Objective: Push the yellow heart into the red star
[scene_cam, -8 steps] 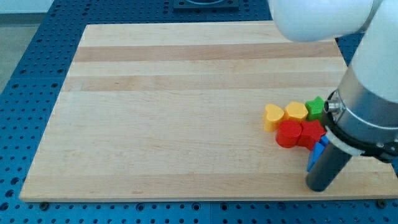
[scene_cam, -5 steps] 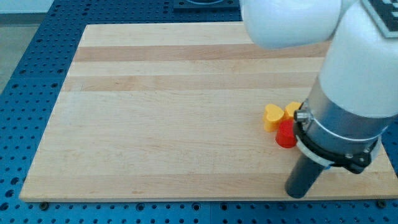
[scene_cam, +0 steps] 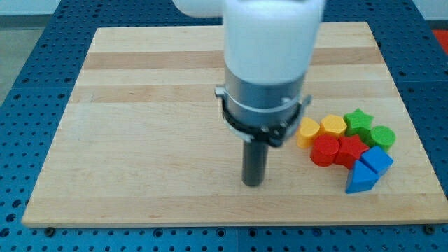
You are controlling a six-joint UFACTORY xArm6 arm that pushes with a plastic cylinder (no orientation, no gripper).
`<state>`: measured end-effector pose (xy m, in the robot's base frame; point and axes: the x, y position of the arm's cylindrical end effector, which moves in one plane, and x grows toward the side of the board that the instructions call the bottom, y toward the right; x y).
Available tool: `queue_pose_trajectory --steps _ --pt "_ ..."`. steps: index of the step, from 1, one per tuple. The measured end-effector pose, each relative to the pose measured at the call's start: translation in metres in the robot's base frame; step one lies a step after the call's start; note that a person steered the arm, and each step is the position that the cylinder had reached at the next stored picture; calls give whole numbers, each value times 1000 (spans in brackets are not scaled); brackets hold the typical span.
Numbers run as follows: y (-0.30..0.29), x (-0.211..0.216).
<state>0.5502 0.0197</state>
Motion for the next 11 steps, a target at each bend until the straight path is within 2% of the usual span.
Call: queue_pose_trajectory --steps 1,2,4,6,7,9,11 --pt "-2 -56" --pt "-2 -73" --pt "38 -99" --pt "74 -93" --pt "76 -90" --pt "89 -60" --pt "89 -58"
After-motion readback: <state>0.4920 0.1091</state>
